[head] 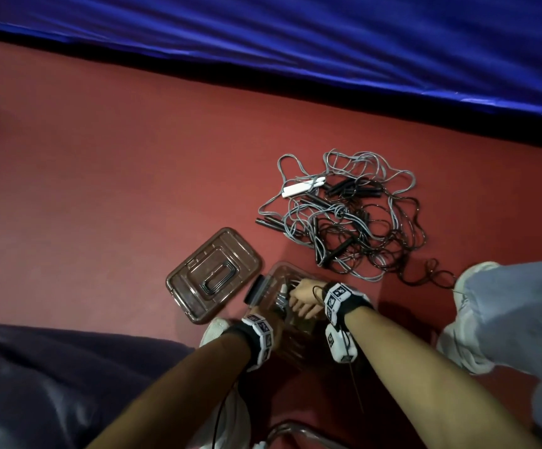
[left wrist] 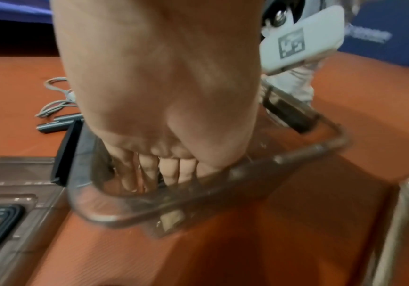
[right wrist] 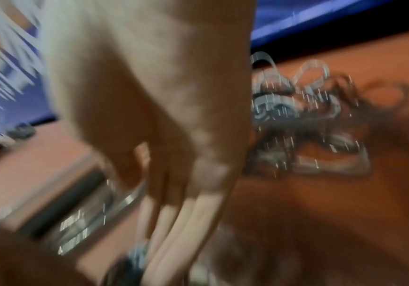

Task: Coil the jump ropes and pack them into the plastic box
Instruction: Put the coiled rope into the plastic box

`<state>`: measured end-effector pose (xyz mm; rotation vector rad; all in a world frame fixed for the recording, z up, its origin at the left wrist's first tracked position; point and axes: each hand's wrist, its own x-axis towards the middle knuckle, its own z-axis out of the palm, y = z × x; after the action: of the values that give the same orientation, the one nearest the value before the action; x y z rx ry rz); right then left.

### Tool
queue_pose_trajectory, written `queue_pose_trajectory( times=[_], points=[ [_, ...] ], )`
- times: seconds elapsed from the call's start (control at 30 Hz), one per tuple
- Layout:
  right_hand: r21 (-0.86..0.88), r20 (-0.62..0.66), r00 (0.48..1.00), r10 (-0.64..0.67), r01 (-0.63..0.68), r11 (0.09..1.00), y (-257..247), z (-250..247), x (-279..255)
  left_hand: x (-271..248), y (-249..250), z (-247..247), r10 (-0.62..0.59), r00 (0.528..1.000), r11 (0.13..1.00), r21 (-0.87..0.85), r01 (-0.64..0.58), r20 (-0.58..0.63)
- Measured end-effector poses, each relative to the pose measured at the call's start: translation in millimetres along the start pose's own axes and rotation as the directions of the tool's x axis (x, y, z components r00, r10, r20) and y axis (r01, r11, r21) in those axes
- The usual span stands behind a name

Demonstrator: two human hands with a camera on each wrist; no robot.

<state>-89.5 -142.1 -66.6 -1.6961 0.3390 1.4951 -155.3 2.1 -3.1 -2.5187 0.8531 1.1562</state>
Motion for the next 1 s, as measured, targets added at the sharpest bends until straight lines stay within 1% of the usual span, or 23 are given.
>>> queue_pose_trajectory(
  times=[0.03, 0.07, 0.1, 0.13, 0.17, 0.2, 0.23, 0.27, 0.3, 0.33, 0.37, 0.4, 0.43, 0.47, 0.53, 0.57, 0.6, 0.67, 0.73, 0.8, 0.87, 0.93, 1.0],
  points=[
    [-0.018, 0.058, 0.998, -0.009, 0.01, 1.0, -5, -8, -9, 7, -1, -1, 0.017, 1.0, 0.999, 0.043, -0.016, -0.017],
    [-0.01, 0.081, 0.996, -0.034, 0.035, 0.999, -10, -16, -18, 10, 0, -7, 0.026, 0.999, 1.0, 0.004, -0.026, -0.024],
    [0.014, 0.091, 0.993, -0.077, 0.076, 0.997, -16, -25, -28, 11, 2, -14, -0.002, 0.999, 1.0, -0.006, 0.001, -0.033],
    [0.047, 0.089, 0.988, -0.124, 0.121, 0.992, -23, -33, -37, 11, 3, -23, -0.042, 0.998, 0.996, -0.078, 0.039, -0.048],
    [0.071, 0.055, 0.984, -0.167, 0.163, 0.984, -29, -43, -43, 12, 4, -32, -0.092, 0.992, 0.989, -0.123, 0.081, -0.084],
    [0.07, -0.029, 0.979, -0.204, 0.205, 0.976, -32, -54, -42, 14, 3, -39, -0.152, 0.983, 0.975, -0.181, 0.132, -0.105],
    [0.04, -0.15, 0.962, -0.229, 0.238, 0.971, -36, -62, -40, 15, 1, -45, -0.211, 0.964, 0.959, -0.226, 0.172, -0.161],
    [0.002, -0.287, 0.925, -0.248, 0.259, 0.966, -37, -70, -34, 16, -1, -51, -0.264, 0.946, 0.945, -0.249, 0.214, -0.189],
    [-0.042, -0.405, 0.876, -0.263, 0.27, 0.962, -37, -77, -27, 18, -3, -56, -0.296, 0.93, 0.935, -0.265, 0.236, -0.218],
    [-0.098, -0.49, 0.821, -0.294, 0.283, 0.954, -36, -84, -19, 18, -5, -61, -0.321, 0.921, 0.927, -0.273, 0.258, -0.219],
    [-0.153, -0.528, 0.787, -0.321, 0.284, 0.947, -33, -87, -13, 19, -6, -64, -0.326, 0.919, 0.925, -0.273, 0.262, -0.223],
    [-0.192, -0.538, 0.772, -0.338, 0.279, 0.941, -29, -89, -5, 21, -9, -66, -0.327, 0.92, 0.928, -0.257, 0.27, -0.218],
    [-0.182, -0.536, 0.779, -0.325, 0.269, 0.946, -23, -90, 5, 24, -11, -65, -0.325, 0.917, 0.934, -0.229, 0.274, -0.229],
    [-0.129, -0.528, 0.797, -0.293, 0.266, 0.955, -18, -91, 13, 25, -13, -65, -0.321, 0.918, 0.939, -0.204, 0.277, -0.234],
    [-0.038, -0.483, 0.849, -0.214, 0.224, 0.974, -8, -86, 27, 27, -17, -58, -0.302, 0.925, 0.95, -0.155, 0.272, -0.232],
    [-0.029, -0.466, 0.865, -0.187, 0.196, 0.98, -3, -84, 32, 29, -19, -54, -0.288, 0.929, 0.955, -0.134, 0.263, -0.231],
    [-0.033, -0.464, 0.867, -0.181, 0.187, 0.982, 1, -83, 39, 31, -20, -50, -0.276, 0.933, 0.96, -0.111, 0.256, -0.23],
    [-0.032, -0.498, 0.847, -0.187, 0.198, 0.98, 6, -82, 48, 31, -21, -44, -0.258, 0.936, 0.966, -0.089, 0.244, -0.24],
    [-0.001, -0.558, 0.806, -0.198, 0.238, 0.971, 6, -80, 49, 32, -21, -41, -0.248, 0.936, 0.969, -0.081, 0.235, -0.25],
    [0.019, -0.634, 0.735, -0.241, 0.326, 0.945, 1, -78, 38, 30, -22, -42, -0.246, 0.936, 0.969, -0.085, 0.232, -0.254],
    [0.031, -0.691, 0.659, -0.298, 0.439, 0.898, -8, -79, 21, 28, -22, -47, -0.253, 0.93, 0.967, -0.098, 0.235, -0.265],
    [0.036, -0.715, 0.6, -0.358, 0.544, 0.839, -24, -84, 0, 24, -22, -56, -0.271, 0.92, 0.96, -0.144, 0.239, -0.282],
    [0.018, -0.725, 0.539, -0.429, 0.638, 0.77, -49, -90, -26, 18, -25, -69, -0.318, 0.895, 0.94, -0.227, 0.255, -0.314]
  ],
)
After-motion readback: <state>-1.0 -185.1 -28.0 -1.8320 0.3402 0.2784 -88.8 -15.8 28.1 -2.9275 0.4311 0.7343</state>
